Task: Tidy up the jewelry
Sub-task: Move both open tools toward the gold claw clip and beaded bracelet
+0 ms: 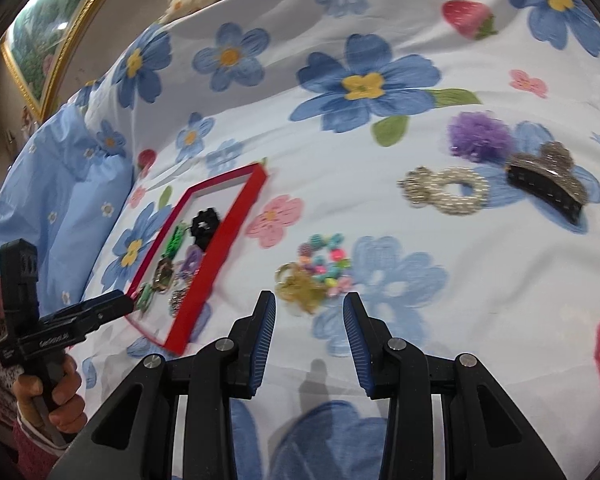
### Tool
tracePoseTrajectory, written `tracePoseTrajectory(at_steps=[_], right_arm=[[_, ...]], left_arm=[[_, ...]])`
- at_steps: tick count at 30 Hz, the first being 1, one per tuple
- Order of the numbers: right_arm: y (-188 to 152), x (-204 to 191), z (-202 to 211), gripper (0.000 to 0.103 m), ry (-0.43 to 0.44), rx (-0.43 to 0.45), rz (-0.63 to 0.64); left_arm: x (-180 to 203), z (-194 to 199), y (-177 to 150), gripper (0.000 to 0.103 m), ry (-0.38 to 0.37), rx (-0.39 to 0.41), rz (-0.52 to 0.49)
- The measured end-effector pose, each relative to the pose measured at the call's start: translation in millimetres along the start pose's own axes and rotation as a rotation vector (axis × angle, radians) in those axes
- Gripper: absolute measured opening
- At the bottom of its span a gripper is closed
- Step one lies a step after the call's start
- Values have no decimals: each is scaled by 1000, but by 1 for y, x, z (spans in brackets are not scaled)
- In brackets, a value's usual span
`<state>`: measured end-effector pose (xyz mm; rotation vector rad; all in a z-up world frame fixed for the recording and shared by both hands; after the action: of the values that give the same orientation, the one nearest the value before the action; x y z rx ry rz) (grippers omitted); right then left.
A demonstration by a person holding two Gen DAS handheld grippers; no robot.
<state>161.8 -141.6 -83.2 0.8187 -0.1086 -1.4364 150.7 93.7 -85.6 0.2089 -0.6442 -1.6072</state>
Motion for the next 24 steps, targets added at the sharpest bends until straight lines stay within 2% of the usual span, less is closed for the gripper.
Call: tracePoseTrajectory(at_steps=[11,21,24], right_arm=[[7,28,-1,38,-3,-15,-19],[18,45,-2,38,5,-13,-41],[19,52,-2,38,5,-13,-51]], left_arm=[[73,-26,7,67,-66,-26,-137],[128,-85,17,67,-95,-64,-236],[135,-100,18,61,-78,-79,-257]])
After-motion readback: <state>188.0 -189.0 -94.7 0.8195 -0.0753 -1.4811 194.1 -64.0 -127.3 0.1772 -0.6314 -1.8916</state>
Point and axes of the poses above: each gripper's, at about its wrist camera, not at the fingertips, and z roughly against the way its jaws point, x to its right, y to its top, the point moved 9 cm from there along -z, roughly the way its jaws point, and after that the axes turned 3 degrees about -x, right-handed, at the moved point
